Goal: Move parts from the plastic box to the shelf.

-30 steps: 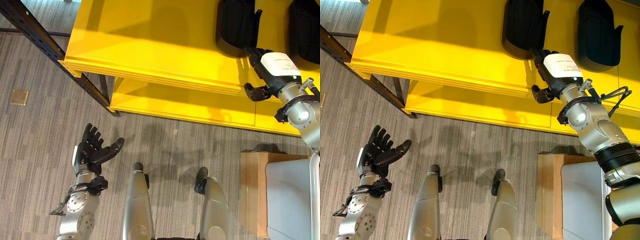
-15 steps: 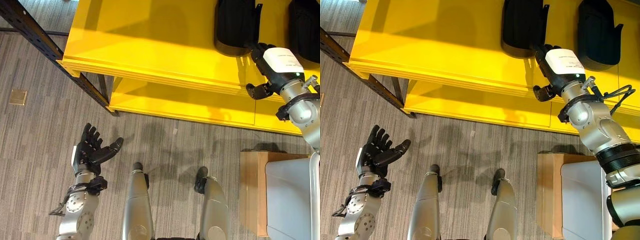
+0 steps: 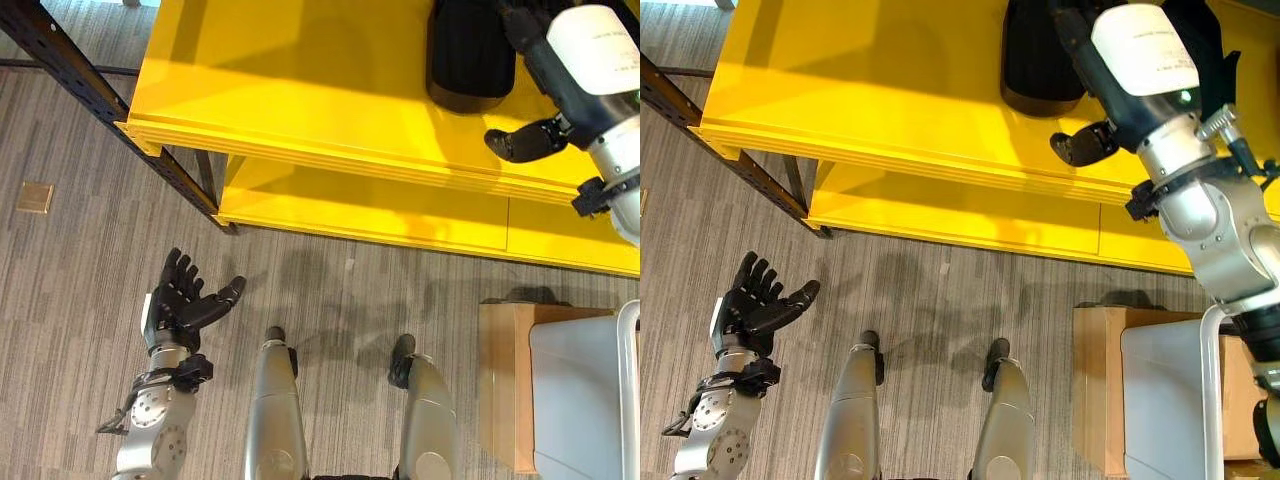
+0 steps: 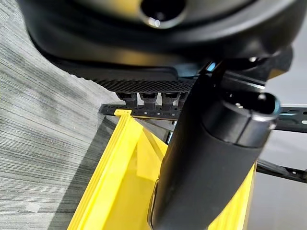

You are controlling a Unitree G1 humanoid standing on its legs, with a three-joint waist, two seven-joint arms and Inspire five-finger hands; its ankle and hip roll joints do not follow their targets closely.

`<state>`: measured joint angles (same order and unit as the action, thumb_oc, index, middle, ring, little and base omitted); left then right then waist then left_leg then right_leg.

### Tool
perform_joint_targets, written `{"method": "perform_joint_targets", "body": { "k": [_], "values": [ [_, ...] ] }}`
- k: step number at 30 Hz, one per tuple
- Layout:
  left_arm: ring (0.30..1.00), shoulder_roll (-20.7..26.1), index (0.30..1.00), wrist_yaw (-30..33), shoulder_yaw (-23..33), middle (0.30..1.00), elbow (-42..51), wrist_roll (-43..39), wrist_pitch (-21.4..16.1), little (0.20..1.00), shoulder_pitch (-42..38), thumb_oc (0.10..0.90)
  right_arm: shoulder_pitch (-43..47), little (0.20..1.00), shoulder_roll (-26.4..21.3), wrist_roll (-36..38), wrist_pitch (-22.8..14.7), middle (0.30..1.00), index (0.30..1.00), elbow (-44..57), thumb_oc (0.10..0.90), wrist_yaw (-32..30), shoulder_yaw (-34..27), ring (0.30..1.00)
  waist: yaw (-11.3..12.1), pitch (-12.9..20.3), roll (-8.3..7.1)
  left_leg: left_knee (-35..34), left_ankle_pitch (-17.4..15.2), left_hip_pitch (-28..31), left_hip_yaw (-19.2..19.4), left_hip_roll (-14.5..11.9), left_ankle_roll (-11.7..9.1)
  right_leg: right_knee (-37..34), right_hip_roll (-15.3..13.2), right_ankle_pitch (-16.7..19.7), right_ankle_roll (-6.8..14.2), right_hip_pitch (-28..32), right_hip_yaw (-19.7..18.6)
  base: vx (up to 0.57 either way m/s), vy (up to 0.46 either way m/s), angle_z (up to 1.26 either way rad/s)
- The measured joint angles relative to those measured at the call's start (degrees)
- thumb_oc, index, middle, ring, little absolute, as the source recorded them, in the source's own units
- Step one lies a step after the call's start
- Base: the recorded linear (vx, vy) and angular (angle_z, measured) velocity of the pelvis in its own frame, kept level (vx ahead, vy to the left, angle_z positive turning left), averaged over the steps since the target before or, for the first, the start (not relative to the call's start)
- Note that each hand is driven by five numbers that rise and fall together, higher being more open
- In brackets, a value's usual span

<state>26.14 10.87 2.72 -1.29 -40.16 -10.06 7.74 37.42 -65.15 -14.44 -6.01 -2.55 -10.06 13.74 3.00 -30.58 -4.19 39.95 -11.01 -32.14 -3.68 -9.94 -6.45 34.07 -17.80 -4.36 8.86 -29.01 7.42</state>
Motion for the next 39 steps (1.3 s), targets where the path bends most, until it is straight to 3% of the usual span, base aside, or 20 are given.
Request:
{"method": "perform_joint_targets", "body": {
  "k": [2,6,7,8,10,11,16,19,23,28,31,39],
  "values": [
    [1.000,0.2,1.000,0.0,0.1,1.000,0.3,0.0,0.0,1.000,0.2,0.900,-6.6,1.000,1.8,0.0,0.0,1.000,1.000,0.6,0.900,0.0,-3.1,1.000,-0.2,0.0,-0.01,-1.9,0.0,3.0,0.5,0.0,0.1,-2.2,0.0,0.4,0.2,3.0,0.2,0.04,0.006,0.00],
    [1.000,0.1,1.000,-0.5,0.4,1.000,1.4,0.0,0.4,1.000,2.7,0.900,-26.3,1.000,12.1,0.7,-1.2,1.000,1.000,8.5,0.900,-0.2,-16.6,1.000,-1.5,0.2,-0.14,-8.8,1.2,11.3,1.7,-0.4,0.1,-11.3,1.0,3.0,0.8,12.0,1.6,0.13,0.020,-0.06],
    [1.000,-0.1,1.000,-1.0,1.2,1.000,1.8,0.0,0.9,1.000,4.0,0.900,-33.2,1.000,18.1,1.8,-1.7,1.000,1.000,12.4,0.900,0.1,-21.4,1.000,-1.5,0.7,-0.13,-11.5,1.6,14.4,2.1,-0.8,-0.1,-15.0,1.5,4.2,1.2,15.4,2.1,0.11,0.023,-0.21],
    [1.000,-0.6,1.000,-1.8,3.5,1.000,2.2,0.0,0.9,1.000,6.9,0.900,-38.7,1.000,23.0,4.2,-2.1,1.000,1.000,15.5,0.900,0.4,-22.8,1.000,-3.6,2.8,-0.70,-14.8,2.2,17.1,3.0,-1.1,-0.4,-19.6,2.2,6.0,1.5,18.5,2.6,0.14,0.030,-0.21],
    [1.000,-1.9,1.000,-2.4,4.2,1.000,2.0,0.0,1.4,1.000,8.0,0.900,-41.2,1.000,25.8,5.9,-2.4,1.000,1.000,16.4,0.900,1.5,-23.2,1.000,-5.0,4.7,-0.81,-16.7,2.7,18.7,3.7,-1.2,-1.0,-21.9,2.3,6.8,1.5,19.9,2.6,0.10,0.035,-0.17],
    [1.000,-4.4,1.000,-3.0,4.7,1.000,2.1,0.0,1.4,1.000,8.5,0.900,-43.3,1.000,28.4,8.2,-2.4,1.000,1.000,17.3,0.900,3.0,-23.5,1.000,-5.5,7.8,-0.60,-19.3,3.4,20.1,4.9,-1.1,-1.1,-25.1,2.5,8.0,1.6,21.1,2.5,0.12,0.049,-0.23],
    [1.000,-5.5,1.000,-6.4,3.6,1.000,2.0,0.0,1.5,1.000,9.1,0.900,-43.8,1.000,29.1,14.0,-4.3,1.000,1.000,17.5,0.900,6.4,-24.2,1.000,-6.3,13.0,-0.02,-24.6,5.1,23.9,6.7,-1.6,-1.9,-29.6,3.5,9.7,1.2,23.0,1.4,0.07,0.048,-0.18],
    [1.000,-7.0,1.000,-6.6,3.6,1.000,1.8,0.0,1.5,1.000,10.5,0.900,-44.6,1.000,33.0,18.1,-4.9,1.000,1.000,17.6,0.900,8.8,-24.8,1.000,-6.1,15.2,-0.14,-28.5,6.7,26.6,7.9,-1.8,-2.3,-30.5,3.9,9.9,1.1,23.6,1.1,0.06,0.043,-0.12],
    [1.000,-9.5,1.000,-6.7,2.3,1.000,1.1,0.1,1.8,1.000,14.2,0.900,-50.5,1.000,42.2,25.1,-5.3,1.000,1.000,17.5,0.900,11.8,-24.3,1.000,-6.8,19.8,0.11,-35.8,9.9,30.6,9.7,-1.9,-2.7,-33.2,4.6,10.9,0.8,24.6,0.5,0.02,0.029,-0.13],
    [1.000,-11.5,1.000,-7.7,1.5,1.000,0.7,0.9,2.7,1.000,16.4,0.900,-55.9,1.000,43.7,28.0,-5.0,1.000,1.000,12.7,0.900,14.8,-21.4,1.000,-7.9,21.1,0.68,-40.0,11.9,33.4,11.1,-2.5,-2.5,-35.2,5.6,12.1,0.4,25.7,-0.2,0.02,-0.015,-0.11],
    [1.000,-11.6,1.000,-7.9,0.0,1.000,-0.6,1.2,3.0,1.000,16.5,0.900,-56.7,1.000,43.9,29.1,-3.0,1.000,1.000,8.0,0.900,15.3,-18.4,1.000,-8.1,22.8,1.48,-41.7,13.0,34.4,11.4,-3.3,-2.9,-36.0,6.5,12.6,0.2,26.0,-0.6,-0.01,-0.055,-0.08],
    [1.000,-11.7,1.000,-9.0,-3.2,1.000,-2.5,2.6,3.9,1.000,15.4,0.900,-54.5,1.000,44.3,29.6,-2.4,1.000,1.000,2.0,0.900,15.3,-12.0,1.000,-9.0,23.9,5.68,-43.1,14.4,35.2,11.2,-6.3,-3.0,-36.0,9.3,12.5,-0.3,26.2,-0.7,-0.04,-0.091,-0.02]
  ]
}}
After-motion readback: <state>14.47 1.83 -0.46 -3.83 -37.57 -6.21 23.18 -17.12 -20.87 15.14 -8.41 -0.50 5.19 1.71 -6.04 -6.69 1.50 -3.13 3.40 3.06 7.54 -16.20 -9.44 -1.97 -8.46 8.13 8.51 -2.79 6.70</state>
